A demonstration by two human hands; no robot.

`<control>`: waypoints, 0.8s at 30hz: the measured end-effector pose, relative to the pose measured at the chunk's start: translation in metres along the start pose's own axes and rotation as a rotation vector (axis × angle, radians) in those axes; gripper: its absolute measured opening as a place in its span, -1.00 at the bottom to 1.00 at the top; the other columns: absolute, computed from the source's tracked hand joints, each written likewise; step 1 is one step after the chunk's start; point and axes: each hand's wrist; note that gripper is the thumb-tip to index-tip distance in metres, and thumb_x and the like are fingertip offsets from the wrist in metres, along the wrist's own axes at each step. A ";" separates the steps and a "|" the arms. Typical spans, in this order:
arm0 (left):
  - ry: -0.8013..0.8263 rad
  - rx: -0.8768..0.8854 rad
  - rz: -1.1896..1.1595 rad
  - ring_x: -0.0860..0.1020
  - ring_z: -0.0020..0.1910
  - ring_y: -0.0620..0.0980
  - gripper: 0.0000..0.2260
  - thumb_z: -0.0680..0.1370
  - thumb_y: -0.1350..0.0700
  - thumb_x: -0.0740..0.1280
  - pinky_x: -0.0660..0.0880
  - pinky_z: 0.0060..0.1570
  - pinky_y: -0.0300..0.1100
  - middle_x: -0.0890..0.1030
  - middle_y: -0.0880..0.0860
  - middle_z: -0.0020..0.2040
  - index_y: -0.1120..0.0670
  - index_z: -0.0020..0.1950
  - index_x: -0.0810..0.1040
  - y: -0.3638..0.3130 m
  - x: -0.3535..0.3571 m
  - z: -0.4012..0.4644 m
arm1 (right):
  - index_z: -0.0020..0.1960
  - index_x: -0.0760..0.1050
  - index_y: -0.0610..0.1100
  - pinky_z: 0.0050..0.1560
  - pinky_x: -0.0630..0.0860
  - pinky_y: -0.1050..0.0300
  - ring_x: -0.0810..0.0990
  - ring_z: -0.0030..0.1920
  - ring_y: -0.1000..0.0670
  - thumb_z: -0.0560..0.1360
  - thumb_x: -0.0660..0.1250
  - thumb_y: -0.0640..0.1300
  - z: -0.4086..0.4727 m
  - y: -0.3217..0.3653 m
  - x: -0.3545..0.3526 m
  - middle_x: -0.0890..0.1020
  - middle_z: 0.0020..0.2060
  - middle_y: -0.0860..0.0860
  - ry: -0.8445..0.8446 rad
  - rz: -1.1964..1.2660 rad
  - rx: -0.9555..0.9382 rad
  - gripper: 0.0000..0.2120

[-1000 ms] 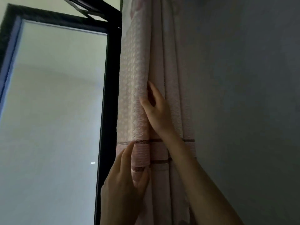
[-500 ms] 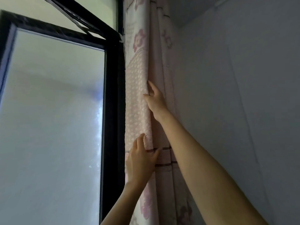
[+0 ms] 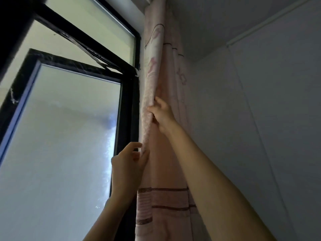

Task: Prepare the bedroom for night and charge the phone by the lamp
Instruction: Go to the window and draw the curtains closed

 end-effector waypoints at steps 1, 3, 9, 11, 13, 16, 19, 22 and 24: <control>-0.010 0.021 0.020 0.51 -0.44 -0.34 -0.93 0.43 0.12 0.42 0.29 -0.33 -0.65 0.54 -0.15 -0.40 0.07 -0.12 0.60 -0.002 -0.011 0.005 | 0.36 0.33 -0.15 0.25 0.44 -0.09 0.50 0.20 -0.10 0.47 0.22 -0.35 0.003 0.006 0.012 0.51 0.24 -0.13 0.007 -0.028 -0.025 -0.53; -0.044 0.073 0.080 0.47 -0.45 -0.32 -0.94 0.44 0.12 0.41 0.28 -0.30 -0.64 0.63 -0.03 -0.35 0.09 -0.14 0.61 -0.008 -0.038 0.015 | 0.35 0.36 -0.12 0.27 0.42 -0.08 0.49 0.21 -0.06 0.45 0.20 -0.36 0.006 0.016 0.042 0.52 0.24 -0.09 0.027 -0.033 -0.061 -0.53; -0.044 0.131 0.277 0.49 -0.36 -0.15 -0.93 0.45 0.15 0.39 0.31 -0.30 -0.51 0.67 0.06 -0.21 0.14 -0.16 0.60 -0.017 -0.158 0.054 | 0.30 0.42 -0.11 0.08 0.47 0.04 0.43 -0.08 0.05 0.46 0.18 -0.27 -0.003 0.068 0.142 0.46 -0.11 0.06 0.067 0.002 -0.117 -0.59; -0.022 0.164 0.331 0.51 -0.35 -0.15 -0.92 0.45 0.16 0.40 0.35 -0.35 -0.45 0.63 0.02 -0.24 0.16 -0.14 0.61 -0.024 -0.206 0.072 | 0.10 0.52 -0.08 0.10 0.47 0.00 0.42 -0.08 0.03 0.46 0.18 -0.26 -0.010 0.088 0.178 0.44 -0.14 0.05 0.057 -0.004 -0.127 -0.73; -0.019 0.219 0.376 0.48 -0.41 -0.25 -0.93 0.42 0.17 0.43 0.35 -0.38 -0.55 0.60 0.00 -0.29 0.15 -0.16 0.62 -0.035 -0.254 0.087 | -0.26 0.43 -0.03 -0.09 0.42 0.10 0.37 -0.23 0.07 0.45 0.16 -0.29 -0.018 0.113 0.216 0.38 -0.32 0.08 0.027 0.008 -0.156 -0.79; -0.027 0.281 0.446 0.41 -0.40 -0.38 -0.94 0.41 0.15 0.44 0.29 -0.42 -0.65 0.54 -0.08 -0.35 0.13 -0.19 0.61 -0.056 -0.324 0.102 | 0.00 0.52 -0.31 -0.12 0.46 0.08 0.50 -0.14 -0.05 0.45 0.16 -0.31 -0.030 0.154 0.276 0.53 -0.23 -0.07 0.013 0.063 -0.236 -0.79; -0.058 0.279 0.498 0.44 -0.44 -0.37 -0.93 0.40 0.12 0.45 0.30 -0.44 -0.64 0.51 -0.12 -0.39 0.06 -0.22 0.58 -0.076 -0.390 0.111 | 0.17 0.41 -0.37 0.11 0.50 -0.15 0.53 0.09 -0.22 0.49 0.17 -0.31 -0.051 0.200 0.335 0.58 0.05 -0.25 0.052 0.095 -0.282 -0.73; -0.061 0.267 0.523 0.52 -0.50 -0.29 -0.90 0.37 0.13 0.48 0.49 -0.38 -0.45 0.57 -0.09 -0.40 0.06 -0.24 0.58 -0.097 -0.446 0.114 | 0.21 0.43 -0.31 0.18 0.46 -0.17 0.51 0.12 -0.22 0.54 0.15 -0.27 -0.074 0.243 0.388 0.55 0.13 -0.23 0.148 0.109 -0.358 -0.72; -0.069 0.285 0.600 0.56 -0.41 -0.19 -0.90 0.36 0.16 0.48 0.57 -0.24 -0.19 0.60 -0.01 -0.36 0.11 -0.20 0.59 -0.113 -0.472 0.114 | 0.29 0.40 -0.25 0.21 0.44 -0.15 0.49 0.17 -0.18 0.56 0.13 -0.24 -0.092 0.268 0.413 0.52 0.20 -0.21 0.180 0.106 -0.403 -0.68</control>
Point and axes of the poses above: each hand's wrist, its own z-axis towards the middle knuckle, its own x-axis out of the palm, y = z × x
